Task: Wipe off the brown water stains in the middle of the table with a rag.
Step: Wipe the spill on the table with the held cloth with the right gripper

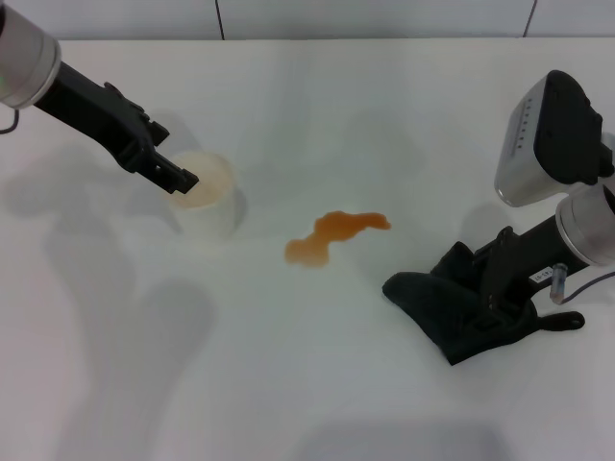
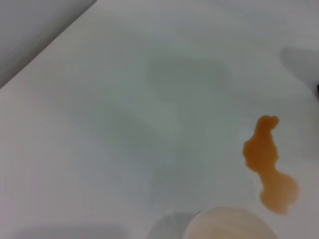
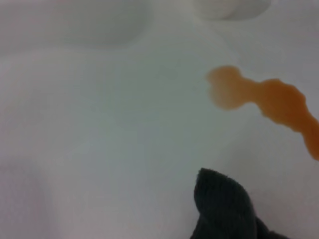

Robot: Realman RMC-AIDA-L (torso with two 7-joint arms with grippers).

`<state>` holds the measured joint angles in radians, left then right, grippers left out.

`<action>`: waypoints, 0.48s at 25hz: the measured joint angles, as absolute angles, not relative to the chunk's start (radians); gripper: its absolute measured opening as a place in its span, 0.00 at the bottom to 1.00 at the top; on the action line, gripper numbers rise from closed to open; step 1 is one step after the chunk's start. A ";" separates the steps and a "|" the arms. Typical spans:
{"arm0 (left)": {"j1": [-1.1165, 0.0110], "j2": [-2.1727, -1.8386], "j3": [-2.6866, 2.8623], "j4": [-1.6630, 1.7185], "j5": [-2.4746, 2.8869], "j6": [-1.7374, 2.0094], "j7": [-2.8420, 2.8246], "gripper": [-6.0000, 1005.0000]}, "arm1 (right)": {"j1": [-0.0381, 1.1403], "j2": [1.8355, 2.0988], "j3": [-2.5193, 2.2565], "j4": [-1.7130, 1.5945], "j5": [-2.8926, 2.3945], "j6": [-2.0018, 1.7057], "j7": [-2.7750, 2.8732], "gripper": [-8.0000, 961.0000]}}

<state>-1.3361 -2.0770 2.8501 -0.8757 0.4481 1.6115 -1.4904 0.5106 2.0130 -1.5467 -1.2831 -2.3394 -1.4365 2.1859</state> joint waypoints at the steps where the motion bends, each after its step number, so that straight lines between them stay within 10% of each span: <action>1: -1.336 -2.077 2.850 -0.872 0.448 1.612 -1.491 0.86 | 0.511 2.013 -1.547 -1.283 -2.340 -1.437 2.186 0.80; 12: -1.337 -2.077 2.850 -0.855 0.462 1.605 -1.497 0.86 | 0.518 2.017 -1.597 -1.305 -2.395 -1.440 2.196 0.48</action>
<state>-1.3365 -2.0770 2.8501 -0.8549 0.4618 1.6047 -1.4967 0.5182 2.0170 -1.5972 -1.3051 -2.3953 -1.4405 2.1963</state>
